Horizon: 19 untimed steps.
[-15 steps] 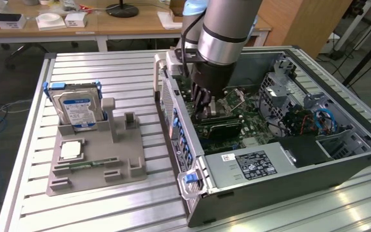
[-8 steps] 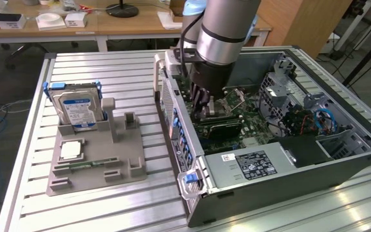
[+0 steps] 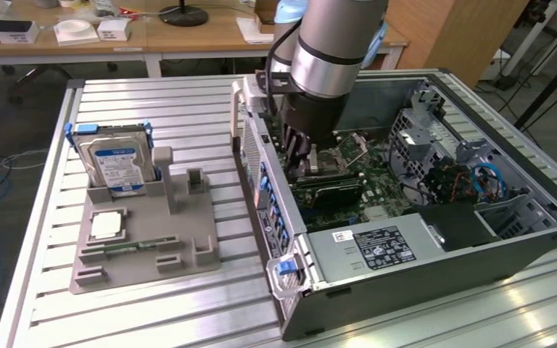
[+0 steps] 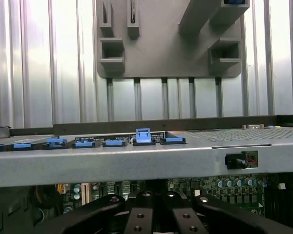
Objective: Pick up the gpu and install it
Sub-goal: 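Press down on the gpu until it lock into place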
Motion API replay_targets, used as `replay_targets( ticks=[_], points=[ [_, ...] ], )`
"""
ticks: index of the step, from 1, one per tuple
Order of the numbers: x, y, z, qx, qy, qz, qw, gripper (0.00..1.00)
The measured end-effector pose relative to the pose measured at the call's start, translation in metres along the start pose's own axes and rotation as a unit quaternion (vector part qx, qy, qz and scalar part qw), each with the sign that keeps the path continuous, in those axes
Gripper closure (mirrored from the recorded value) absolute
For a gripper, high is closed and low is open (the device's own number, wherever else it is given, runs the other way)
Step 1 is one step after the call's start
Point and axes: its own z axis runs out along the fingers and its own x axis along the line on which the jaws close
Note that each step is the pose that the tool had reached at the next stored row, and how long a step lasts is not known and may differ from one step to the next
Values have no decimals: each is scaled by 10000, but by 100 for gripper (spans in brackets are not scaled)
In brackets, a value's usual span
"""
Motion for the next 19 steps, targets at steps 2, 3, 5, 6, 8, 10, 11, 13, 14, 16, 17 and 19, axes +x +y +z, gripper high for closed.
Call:
replay_targets(
  ticks=[2, 3, 5, 6, 8, 10, 11, 13, 14, 16, 17, 19],
  points=[
    [0, 0, 0, 0, 0, 0, 10000, 89],
    [0, 0, 0, 0, -1, -1, 10000, 89],
    [0, 6, 0, 0, -1, 0, 10000, 89],
    [1, 13, 1, 0, 0, 1, 10000, 89],
    [2, 27, 1, 1, 0, -1, 10000, 89],
    [4, 49, 4, 0, -1, -1, 10000, 89],
    [3, 56, 5, 1, -2, -1, 10000, 89],
    [4, 59, 4, 0, -1, -1, 10000, 89],
    [4, 60, 4, 0, -1, 0, 10000, 89],
    [4, 60, 4, 0, -1, 0, 10000, 89],
    [4, 61, 4, -1, -1, 0, 10000, 89],
    [4, 60, 4, -1, -1, 0, 10000, 89]
  ],
)
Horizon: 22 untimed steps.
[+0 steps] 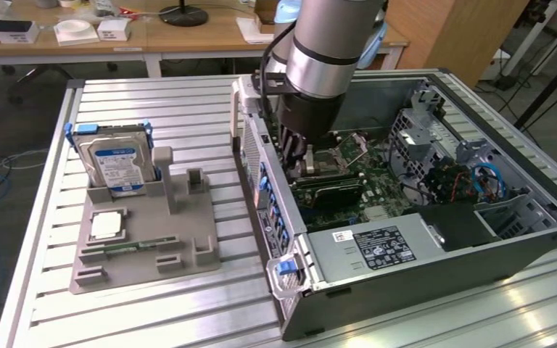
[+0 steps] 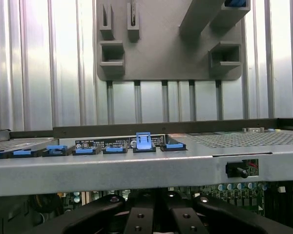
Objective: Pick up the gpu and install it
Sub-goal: 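Press down on the gpu until it lock into place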
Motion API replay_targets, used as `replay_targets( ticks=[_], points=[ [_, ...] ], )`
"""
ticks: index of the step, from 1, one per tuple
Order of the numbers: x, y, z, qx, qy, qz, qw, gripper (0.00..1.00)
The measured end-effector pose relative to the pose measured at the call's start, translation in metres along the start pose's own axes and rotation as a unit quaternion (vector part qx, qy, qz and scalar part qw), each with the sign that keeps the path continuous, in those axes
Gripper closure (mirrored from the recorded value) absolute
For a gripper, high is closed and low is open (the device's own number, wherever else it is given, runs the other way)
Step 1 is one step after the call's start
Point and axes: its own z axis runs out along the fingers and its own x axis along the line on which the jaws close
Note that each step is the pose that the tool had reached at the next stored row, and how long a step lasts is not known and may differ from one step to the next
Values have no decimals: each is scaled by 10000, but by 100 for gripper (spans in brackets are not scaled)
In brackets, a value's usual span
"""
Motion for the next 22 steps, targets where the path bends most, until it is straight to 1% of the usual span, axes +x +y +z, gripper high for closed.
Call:
replay_targets(
  ticks=[5, 8, 9, 10, 12, 13, 15, 19, 22],
  points=[
    [-1, -12, -2, -1, -1, -3, 10000, 89],
    [-1, -13, -3, 3, -19, -8, 10000, 89],
    [-1, -13, -4, 14, -22, -11, 10000, 89],
    [-1, -13, -4, 53, -24, -14, 10000, 89],
    [-1, -14, -4, 157, -30, -20, 9999, 89],
    [-1, -14, -4, 188, -32, -22, 9998, 89],
    [-2, -14, -18, 189, -31, -22, 9998, 89],
    [-4, -7, -92, 190, -31, -22, 9998, 89],
    [-2, 23, -99, 190, -32, -20, 9998, 89]
  ],
)
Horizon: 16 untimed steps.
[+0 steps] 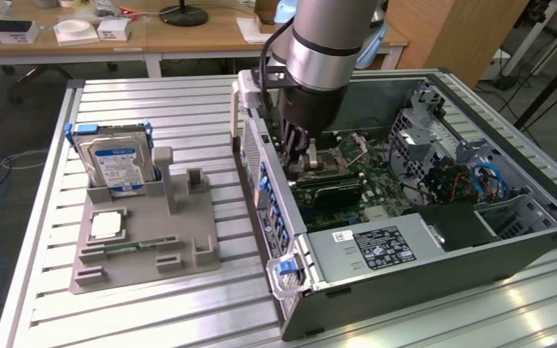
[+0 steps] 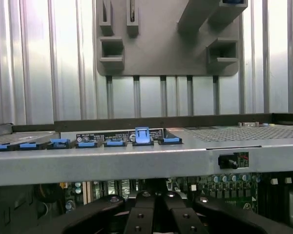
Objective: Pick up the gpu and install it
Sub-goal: 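Press down on the gpu until it lock into place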
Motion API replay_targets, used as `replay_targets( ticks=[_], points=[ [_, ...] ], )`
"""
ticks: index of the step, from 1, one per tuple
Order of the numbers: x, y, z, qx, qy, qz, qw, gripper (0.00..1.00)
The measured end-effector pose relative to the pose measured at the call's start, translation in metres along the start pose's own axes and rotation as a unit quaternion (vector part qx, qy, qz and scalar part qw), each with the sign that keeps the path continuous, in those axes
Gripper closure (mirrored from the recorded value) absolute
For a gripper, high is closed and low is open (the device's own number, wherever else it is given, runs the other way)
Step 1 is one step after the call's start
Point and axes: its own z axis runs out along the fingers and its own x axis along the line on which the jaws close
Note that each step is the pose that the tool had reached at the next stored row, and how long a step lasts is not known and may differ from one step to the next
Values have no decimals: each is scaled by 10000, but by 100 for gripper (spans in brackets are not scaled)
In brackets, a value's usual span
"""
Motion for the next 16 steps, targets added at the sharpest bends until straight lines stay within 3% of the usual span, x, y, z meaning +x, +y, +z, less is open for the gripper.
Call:
replay_targets(
  ticks=[16],
  points=[
    [5, 82, -1, 6, -3, 153, 9999, 89]
  ],
)
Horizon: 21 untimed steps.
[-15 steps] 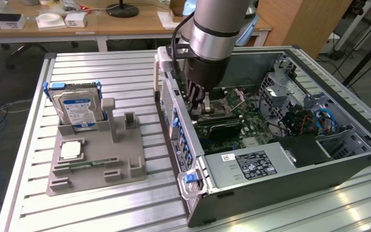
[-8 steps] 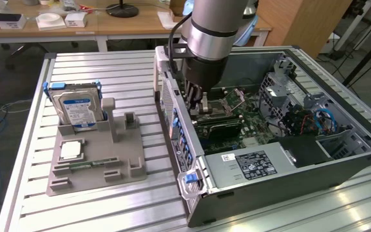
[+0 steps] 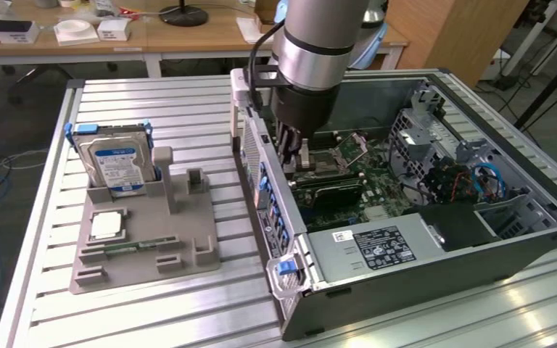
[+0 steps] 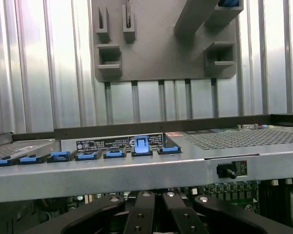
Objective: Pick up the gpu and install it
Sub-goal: 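Press down on the gpu until it lock into place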
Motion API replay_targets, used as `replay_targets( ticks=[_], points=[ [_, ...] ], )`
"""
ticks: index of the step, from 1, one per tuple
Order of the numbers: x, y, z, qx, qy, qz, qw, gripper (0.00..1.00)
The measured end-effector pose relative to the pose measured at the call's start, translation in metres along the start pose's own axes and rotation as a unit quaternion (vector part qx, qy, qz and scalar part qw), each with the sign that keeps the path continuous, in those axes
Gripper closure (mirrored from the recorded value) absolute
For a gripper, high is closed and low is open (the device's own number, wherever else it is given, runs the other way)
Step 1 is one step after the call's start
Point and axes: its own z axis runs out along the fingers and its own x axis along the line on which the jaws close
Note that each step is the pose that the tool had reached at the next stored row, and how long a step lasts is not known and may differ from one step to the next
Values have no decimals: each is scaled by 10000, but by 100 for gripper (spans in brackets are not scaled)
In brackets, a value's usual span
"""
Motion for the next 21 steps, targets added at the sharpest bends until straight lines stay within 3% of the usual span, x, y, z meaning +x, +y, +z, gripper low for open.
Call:
replay_targets(
  ticks=[6, 9, 11, 12, 17, 21],
  points=[
    [3, 0, 47, 41, 9, 0, 10000, 89],
    [-4, -25, 73, 58, -21, -2, 10000, 89],
    [-2, -35, 51, 45, 0, 0, 10000, 89],
    [-2, -44, 49, 43, -5, 0, 10000, 89],
    [-13, -153, 49, 53, -26, -4, 10000, 89],
    [-20, -232, 62, 98, -30, -18, 9999, 89]
  ],
)
